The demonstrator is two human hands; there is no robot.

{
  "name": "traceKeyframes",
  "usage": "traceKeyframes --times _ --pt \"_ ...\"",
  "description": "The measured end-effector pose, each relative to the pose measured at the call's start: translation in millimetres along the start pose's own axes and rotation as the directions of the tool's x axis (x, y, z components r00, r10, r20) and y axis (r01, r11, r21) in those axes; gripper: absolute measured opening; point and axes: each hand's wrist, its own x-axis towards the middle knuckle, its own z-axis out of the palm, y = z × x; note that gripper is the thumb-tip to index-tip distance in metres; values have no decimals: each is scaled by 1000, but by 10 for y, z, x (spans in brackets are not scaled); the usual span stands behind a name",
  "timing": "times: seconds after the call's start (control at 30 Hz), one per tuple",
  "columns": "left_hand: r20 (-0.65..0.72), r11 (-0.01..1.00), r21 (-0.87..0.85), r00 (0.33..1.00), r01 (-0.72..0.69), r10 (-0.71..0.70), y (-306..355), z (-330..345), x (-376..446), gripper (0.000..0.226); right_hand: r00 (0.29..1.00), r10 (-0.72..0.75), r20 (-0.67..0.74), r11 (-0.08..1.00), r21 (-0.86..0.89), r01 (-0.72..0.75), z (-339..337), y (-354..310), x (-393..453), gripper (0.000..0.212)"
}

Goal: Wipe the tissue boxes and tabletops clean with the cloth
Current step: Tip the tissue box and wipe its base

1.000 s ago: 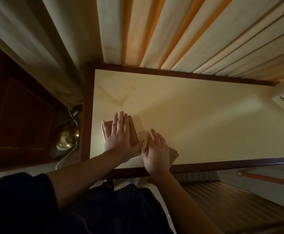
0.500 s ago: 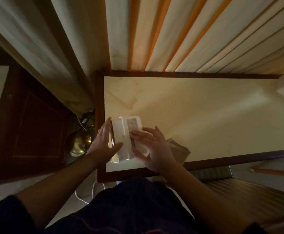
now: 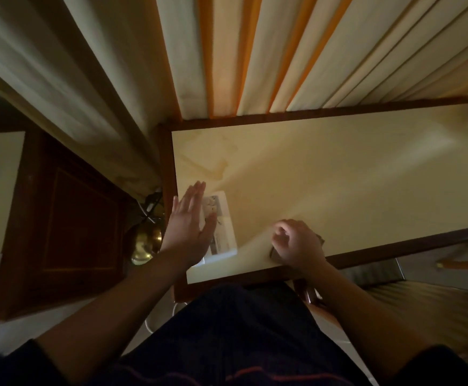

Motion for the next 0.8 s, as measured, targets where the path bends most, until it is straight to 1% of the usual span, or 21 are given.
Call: traceKeyframes --times 0.07,0.13,0.23,0.3,0.37,0.4,0.43,0.47,0.53,0.6,0.63,0.67,0.7,0.77,0.8 --pt "41 993 107 998 -50 46 91 95 15 76 996 24 91 997 -74 -18 28 243 -112 22" --pt "64 982 183 998 -40 29 162 191 19 79 988 22 152 992 -127 -2 61 414 -207 21" --pt "62 965 261 998 -14 -2 232 289 9 81 978 21 205 989 -150 10 161 569 -302 41" --pt "40 961 277 999 -8 -3 236 339 -6 80 979 -45 201 979 -184 83 241 648 -318 44" --pt "11 966 258 1000 -8 5 238 366 -13 79 970 -122 210 967 -197 164 291 665 -302 37" --pt "1 967 255 1000 -10 10 236 374 -9 79 968 -140 207 970 -168 176 309 661 -279 32" --pt "-5 966 257 1000 -13 15 230 381 -5 78 971 -151 183 978 -113 173 334 656 -251 28" --pt "-9 966 260 1000 -13 16 226 390 -2 78 978 -148 148 988 -18 153 344 624 -226 24" --pt "-26 967 255 1000 -5 12 229 404 0 77 991 -119 67 962 253 99 293 491 -172 21" --pt "-47 969 247 999 0 12 236 413 -15 77 995 -94 44 863 501 60 163 281 -108 16" --pt "-61 971 240 998 7 8 242 417 -27 78 994 -107 17 808 585 77 91 156 -78 12" --pt "-74 974 225 997 13 3 244 416 -27 78 991 -133 -22 764 635 117 25 20 -40 8" --pt "-87 979 202 996 20 -2 250 410 -21 78 984 -171 -47 725 671 158 -21 -106 6 10" --pt "-107 990 138 994 31 -16 273 391 -10 75 966 -256 -23 683 703 198 -80 -316 116 23" --pt "-113 993 110 993 35 -22 279 375 -7 73 951 -309 9 684 696 216 -83 -389 169 28"
